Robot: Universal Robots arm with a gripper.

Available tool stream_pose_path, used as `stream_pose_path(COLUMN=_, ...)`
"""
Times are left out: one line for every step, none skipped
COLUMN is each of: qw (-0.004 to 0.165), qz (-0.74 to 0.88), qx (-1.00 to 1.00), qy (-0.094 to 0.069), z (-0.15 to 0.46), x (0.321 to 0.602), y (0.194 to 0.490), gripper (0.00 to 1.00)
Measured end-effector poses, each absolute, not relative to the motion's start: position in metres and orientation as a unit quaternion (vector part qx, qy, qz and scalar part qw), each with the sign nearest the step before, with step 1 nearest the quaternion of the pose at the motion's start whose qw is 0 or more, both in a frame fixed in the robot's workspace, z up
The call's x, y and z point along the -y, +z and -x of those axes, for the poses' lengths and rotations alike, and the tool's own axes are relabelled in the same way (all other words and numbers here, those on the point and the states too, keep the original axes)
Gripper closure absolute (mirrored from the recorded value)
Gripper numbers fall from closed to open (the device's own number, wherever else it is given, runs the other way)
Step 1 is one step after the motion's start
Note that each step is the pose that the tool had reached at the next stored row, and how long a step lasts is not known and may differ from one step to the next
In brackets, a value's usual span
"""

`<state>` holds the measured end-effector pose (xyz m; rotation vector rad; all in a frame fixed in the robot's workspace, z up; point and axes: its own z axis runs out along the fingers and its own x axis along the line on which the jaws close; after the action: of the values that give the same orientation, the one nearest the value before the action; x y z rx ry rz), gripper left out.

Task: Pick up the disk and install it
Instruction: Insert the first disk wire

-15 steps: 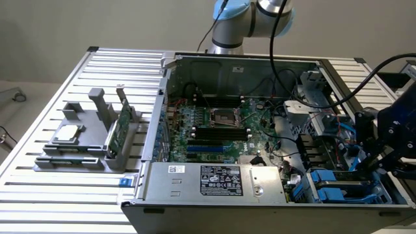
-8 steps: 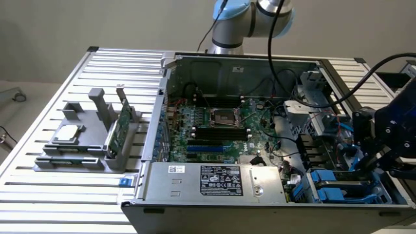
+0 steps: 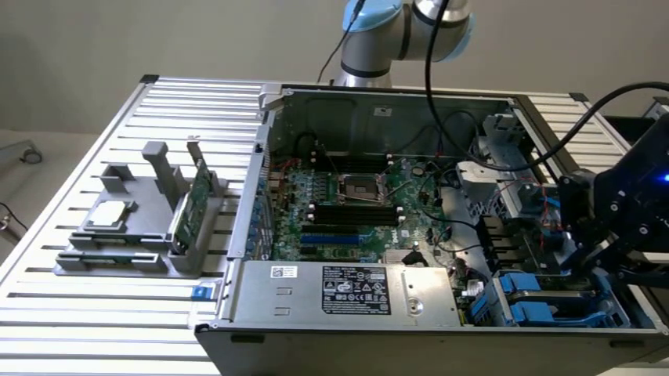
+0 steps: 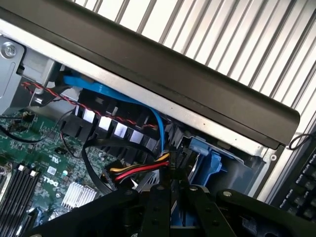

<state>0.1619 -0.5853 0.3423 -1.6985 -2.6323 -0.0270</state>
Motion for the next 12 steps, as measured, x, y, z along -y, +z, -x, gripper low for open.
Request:
stream_pose_path(qw=0.005, qz=0.545, qx=0.839, qy=-0.009, z=-0.1617, x=0.5853, y=0.3427, gripper=0.84)
stream_pose_path(qw=0.006, qz=0.548, qx=0.837, qy=-0.01, z=-0.1617, x=0.5853, y=0.3431, gripper=0.84)
stream_pose_path(qw=0.008, qz=0.551, qx=0.835, qy=-0.011, z=-0.1616, x=0.5854, y=0.3434, gripper=0.84)
stream_pose_path(qw=0.009, qz=0.554, qx=0.833, qy=-0.011, z=-0.1616, x=0.5854, y=0.3437, gripper=0.84)
stream_pose_path(qw=0.01, qz=0.557, qx=0.83, qy=-0.011, z=-0.1617, x=0.5855, y=0.3438, gripper=0.84)
stream_pose_path(qw=0.011, qz=0.561, qx=0.828, qy=-0.011, z=-0.1617, x=0.5855, y=0.3441, gripper=0.84)
stream_pose_path(qw=0.012, qz=0.564, qx=0.825, qy=-0.011, z=-0.1617, x=0.5855, y=0.3444, gripper=0.84)
stream_pose_path(qw=0.014, qz=0.568, qx=0.823, qy=-0.011, z=-0.1617, x=0.5855, y=0.3446, gripper=0.84)
stream_pose_path(qw=0.015, qz=0.571, qx=0.82, qy=-0.01, z=-0.1617, x=0.5855, y=0.3446, gripper=0.84)
stream_pose_path(qw=0.016, qz=0.575, qx=0.818, qy=-0.009, z=-0.1617, x=0.5855, y=0.3446, gripper=0.84)
stream_pose_path(qw=0.017, qz=0.578, qx=0.816, qy=-0.008, z=-0.1618, x=0.5855, y=0.3446, gripper=0.84)
stream_pose_path(qw=0.019, qz=0.582, qx=0.813, qy=-0.007, z=-0.1617, x=0.5855, y=0.3447, gripper=0.84)
